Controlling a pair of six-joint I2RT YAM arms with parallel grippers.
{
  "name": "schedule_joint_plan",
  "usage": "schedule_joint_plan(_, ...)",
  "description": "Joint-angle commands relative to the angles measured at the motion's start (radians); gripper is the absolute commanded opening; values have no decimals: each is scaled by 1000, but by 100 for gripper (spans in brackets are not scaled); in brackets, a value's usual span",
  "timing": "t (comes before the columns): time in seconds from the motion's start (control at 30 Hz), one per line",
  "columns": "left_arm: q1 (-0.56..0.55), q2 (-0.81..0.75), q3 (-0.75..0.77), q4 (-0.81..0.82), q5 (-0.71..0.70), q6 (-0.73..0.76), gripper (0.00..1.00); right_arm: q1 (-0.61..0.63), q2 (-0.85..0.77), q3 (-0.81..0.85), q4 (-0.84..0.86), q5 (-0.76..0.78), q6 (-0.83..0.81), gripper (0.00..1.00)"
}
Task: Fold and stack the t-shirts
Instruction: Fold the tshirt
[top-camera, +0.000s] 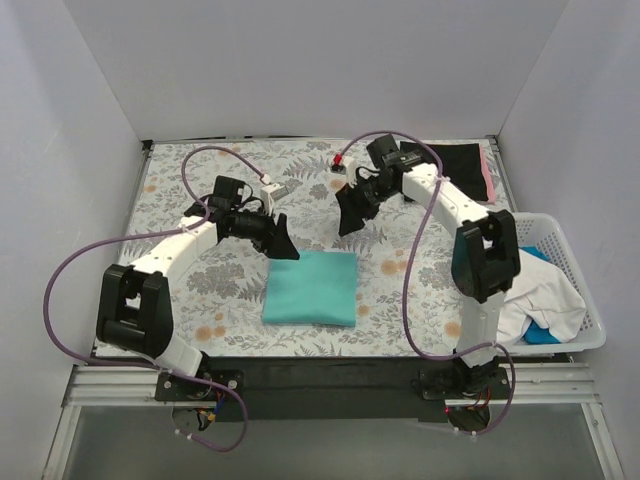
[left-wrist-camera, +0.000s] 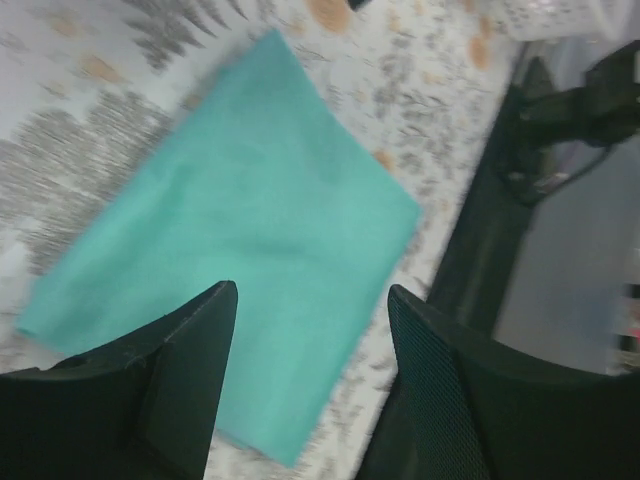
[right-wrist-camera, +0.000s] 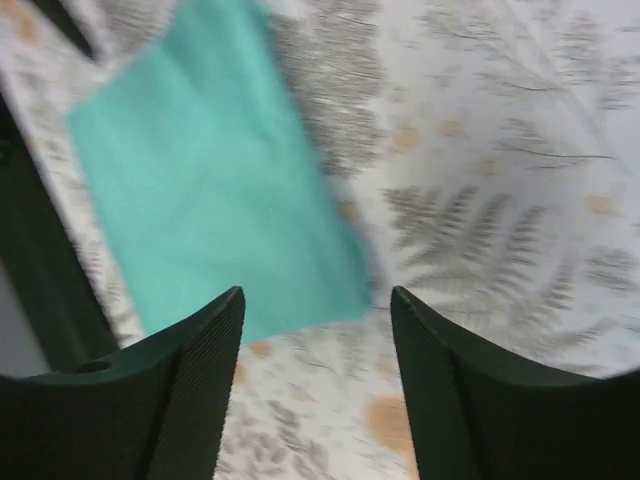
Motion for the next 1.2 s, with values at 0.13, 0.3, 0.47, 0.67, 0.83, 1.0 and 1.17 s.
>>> schedule_joint_plan(0.13,-5,-94,-236,103,376,-514,71,160,-311,-509,283,-432,344,98)
schedule_joint_plan(0.3,-17,-176,-410,299,391,-779,80,257,-369,-698,522,-472,596,98)
schedule_joint_plan(0.47,-25,-145,-512,385,283,-853,82,294,-230,-732,565,-448,630,98)
schedule_joint_plan(0.67,2,23,-485,385,111,-790,84,220,-58,-769,535,-303,602,98)
schedule_joint_plan(0.83,38,163,-437,395,64,-757,84,130,17,-685,415,-181,513,98)
schedule_joint_plan(1.0,55,214,-338,421,102,-701,84,59,22,-544,370,-192,464,98)
schedule_joint_plan(1.17,49,95,-330,411,212,-697,84,44,-105,-485,369,-297,400,98)
